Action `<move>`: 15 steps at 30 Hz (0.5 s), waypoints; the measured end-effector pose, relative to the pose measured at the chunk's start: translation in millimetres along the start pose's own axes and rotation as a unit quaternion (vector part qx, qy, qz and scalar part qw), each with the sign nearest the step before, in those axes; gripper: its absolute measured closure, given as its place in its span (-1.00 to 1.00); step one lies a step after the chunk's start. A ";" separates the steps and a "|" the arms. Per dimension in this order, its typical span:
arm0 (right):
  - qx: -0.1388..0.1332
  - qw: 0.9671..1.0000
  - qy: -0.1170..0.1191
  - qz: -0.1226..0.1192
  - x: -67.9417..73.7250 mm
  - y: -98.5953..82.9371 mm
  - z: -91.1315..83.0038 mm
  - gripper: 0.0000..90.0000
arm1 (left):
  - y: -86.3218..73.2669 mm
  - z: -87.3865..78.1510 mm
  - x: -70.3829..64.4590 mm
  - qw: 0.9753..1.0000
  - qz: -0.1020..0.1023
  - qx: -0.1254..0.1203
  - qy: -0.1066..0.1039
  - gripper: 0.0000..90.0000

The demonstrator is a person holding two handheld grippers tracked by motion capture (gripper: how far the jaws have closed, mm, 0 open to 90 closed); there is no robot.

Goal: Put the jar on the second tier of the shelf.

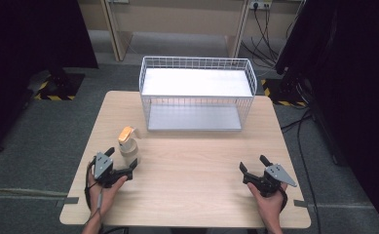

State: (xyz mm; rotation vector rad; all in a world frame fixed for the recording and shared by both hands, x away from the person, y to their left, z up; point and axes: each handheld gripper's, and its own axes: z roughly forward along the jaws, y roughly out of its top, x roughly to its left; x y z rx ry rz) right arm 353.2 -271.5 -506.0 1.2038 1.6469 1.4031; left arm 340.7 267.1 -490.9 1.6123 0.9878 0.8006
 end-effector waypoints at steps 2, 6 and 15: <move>0.004 1.000 0.000 -0.005 0.8 0.3 0.9 -0.77 | -7.0 -17.3 -0.4 1.000 -0.010 -0.004 0.000 -1.00; 0.002 1.000 -0.001 -0.005 0.9 0.1 0.5 -0.77 | -14.2 -38.4 -0.1 1.000 -0.019 -0.012 0.008 -1.00; 0.002 1.000 -0.001 -0.002 0.3 0.1 0.4 -0.77 | -7.3 -32.1 3.9 0.999 -0.022 -0.026 0.017 -0.99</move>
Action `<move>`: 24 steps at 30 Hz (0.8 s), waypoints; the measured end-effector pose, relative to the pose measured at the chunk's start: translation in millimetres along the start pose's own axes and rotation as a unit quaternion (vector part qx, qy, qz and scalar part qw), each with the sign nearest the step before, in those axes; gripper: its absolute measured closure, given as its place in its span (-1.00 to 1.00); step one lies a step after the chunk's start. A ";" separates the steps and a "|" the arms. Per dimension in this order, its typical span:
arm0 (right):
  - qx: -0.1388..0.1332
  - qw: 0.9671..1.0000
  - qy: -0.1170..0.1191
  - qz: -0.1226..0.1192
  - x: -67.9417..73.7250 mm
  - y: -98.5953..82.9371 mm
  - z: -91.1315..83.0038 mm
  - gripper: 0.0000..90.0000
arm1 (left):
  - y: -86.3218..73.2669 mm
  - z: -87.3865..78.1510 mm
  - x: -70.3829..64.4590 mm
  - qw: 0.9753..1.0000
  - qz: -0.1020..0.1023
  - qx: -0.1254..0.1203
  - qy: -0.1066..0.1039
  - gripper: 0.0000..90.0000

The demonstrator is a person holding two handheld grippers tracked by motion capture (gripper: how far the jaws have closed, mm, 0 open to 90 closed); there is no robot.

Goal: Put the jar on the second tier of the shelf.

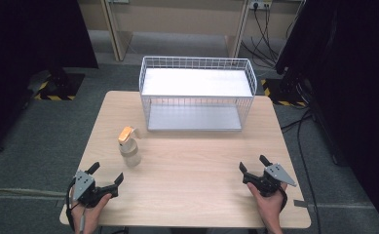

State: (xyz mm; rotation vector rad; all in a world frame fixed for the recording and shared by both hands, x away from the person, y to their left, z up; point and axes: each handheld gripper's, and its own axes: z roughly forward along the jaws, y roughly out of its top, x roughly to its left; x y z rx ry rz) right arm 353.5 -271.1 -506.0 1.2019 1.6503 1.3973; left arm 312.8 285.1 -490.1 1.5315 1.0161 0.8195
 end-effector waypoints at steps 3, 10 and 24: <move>0.001 1.000 -0.001 -0.003 0.7 0.1 0.2 -0.77 | 3.6 10.4 -0.3 1.000 0.001 0.000 0.003 -0.98; 0.001 1.000 0.000 -0.002 0.4 0.0 0.2 -0.77 | 8.7 27.1 -2.6 1.000 0.007 0.001 0.004 -0.95; 0.000 1.000 0.000 -0.002 0.4 0.0 0.0 -0.77 | 17.4 64.0 -6.8 1.000 0.007 -0.003 0.001 -0.85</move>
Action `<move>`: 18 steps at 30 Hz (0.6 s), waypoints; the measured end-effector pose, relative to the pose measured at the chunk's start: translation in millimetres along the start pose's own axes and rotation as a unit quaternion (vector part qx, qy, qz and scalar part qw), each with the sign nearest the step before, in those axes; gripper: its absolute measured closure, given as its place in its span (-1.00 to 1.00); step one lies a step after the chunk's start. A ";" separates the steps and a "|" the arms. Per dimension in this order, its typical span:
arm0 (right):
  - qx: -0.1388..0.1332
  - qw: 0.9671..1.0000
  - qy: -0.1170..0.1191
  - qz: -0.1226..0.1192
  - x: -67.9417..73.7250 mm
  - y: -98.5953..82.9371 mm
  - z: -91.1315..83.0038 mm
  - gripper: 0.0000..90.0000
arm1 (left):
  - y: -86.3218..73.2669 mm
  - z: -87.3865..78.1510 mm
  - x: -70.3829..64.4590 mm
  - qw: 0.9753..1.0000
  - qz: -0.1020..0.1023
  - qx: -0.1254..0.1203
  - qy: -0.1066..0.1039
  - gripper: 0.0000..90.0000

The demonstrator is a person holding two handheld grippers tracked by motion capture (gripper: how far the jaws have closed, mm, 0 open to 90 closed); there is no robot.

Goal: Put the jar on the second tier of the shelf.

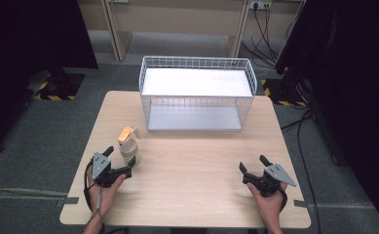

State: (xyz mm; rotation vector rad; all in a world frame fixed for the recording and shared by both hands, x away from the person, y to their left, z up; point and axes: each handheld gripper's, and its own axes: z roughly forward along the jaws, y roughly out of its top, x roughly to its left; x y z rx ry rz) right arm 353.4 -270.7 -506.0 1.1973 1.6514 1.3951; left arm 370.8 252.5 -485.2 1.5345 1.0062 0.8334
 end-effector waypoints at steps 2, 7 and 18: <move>0.000 1.000 0.000 0.000 0.0 0.0 0.0 -0.77 | 0.2 3.8 0.4 1.000 0.000 -0.001 0.001 -0.82; 0.000 1.000 0.000 0.000 0.1 0.0 0.0 -0.77 | 0.5 11.5 1.3 1.000 0.001 -0.001 0.001 -0.64; 0.001 1.000 0.000 -0.001 0.3 0.0 0.1 -0.77 | 2.9 23.6 0.5 1.000 0.006 0.001 -0.005 -0.35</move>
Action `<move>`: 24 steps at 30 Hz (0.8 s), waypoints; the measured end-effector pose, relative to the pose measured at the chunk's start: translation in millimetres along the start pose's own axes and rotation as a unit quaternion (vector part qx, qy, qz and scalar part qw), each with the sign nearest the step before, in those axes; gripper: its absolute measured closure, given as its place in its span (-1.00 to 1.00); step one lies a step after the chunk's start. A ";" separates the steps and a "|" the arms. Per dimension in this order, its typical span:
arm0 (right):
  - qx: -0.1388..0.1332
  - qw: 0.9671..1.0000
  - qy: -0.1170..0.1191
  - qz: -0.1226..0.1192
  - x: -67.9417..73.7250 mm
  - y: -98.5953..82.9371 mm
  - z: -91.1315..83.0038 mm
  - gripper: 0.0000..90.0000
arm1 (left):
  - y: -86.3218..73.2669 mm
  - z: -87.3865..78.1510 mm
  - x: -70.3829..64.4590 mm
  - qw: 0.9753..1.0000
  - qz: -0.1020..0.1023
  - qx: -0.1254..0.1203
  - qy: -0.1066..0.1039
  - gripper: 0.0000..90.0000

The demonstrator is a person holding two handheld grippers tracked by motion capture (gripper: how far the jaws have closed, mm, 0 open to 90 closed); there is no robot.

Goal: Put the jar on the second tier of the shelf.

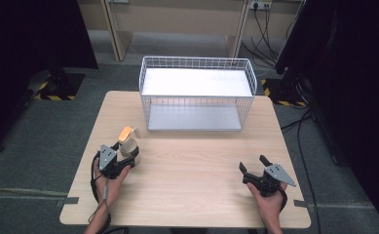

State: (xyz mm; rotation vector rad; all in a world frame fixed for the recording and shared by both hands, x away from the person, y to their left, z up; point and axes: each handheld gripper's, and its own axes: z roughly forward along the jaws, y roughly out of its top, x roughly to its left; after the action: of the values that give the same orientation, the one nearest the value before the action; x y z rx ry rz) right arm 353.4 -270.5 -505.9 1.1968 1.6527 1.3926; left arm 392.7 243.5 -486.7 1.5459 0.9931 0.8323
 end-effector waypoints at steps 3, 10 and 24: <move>-0.001 1.000 0.000 0.000 -0.1 0.0 -0.1 -0.77 | 0.0 0.1 -0.3 1.000 -0.001 -0.001 0.001 -0.35; 0.000 1.000 0.000 0.000 0.0 0.0 0.0 -0.77 | 0.6 -1.0 -2.5 1.000 -0.008 -0.002 0.000 -0.34; -0.001 1.000 0.000 0.000 0.0 0.0 -0.1 -0.77 | 35.5 -2.8 -22.1 0.999 0.013 -0.042 -0.022 -0.34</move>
State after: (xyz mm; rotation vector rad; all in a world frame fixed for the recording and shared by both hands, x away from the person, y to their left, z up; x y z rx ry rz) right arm 353.3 -270.5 -506.0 1.1956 1.6521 1.3934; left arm 387.2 221.4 -451.5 1.5012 0.8968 0.8449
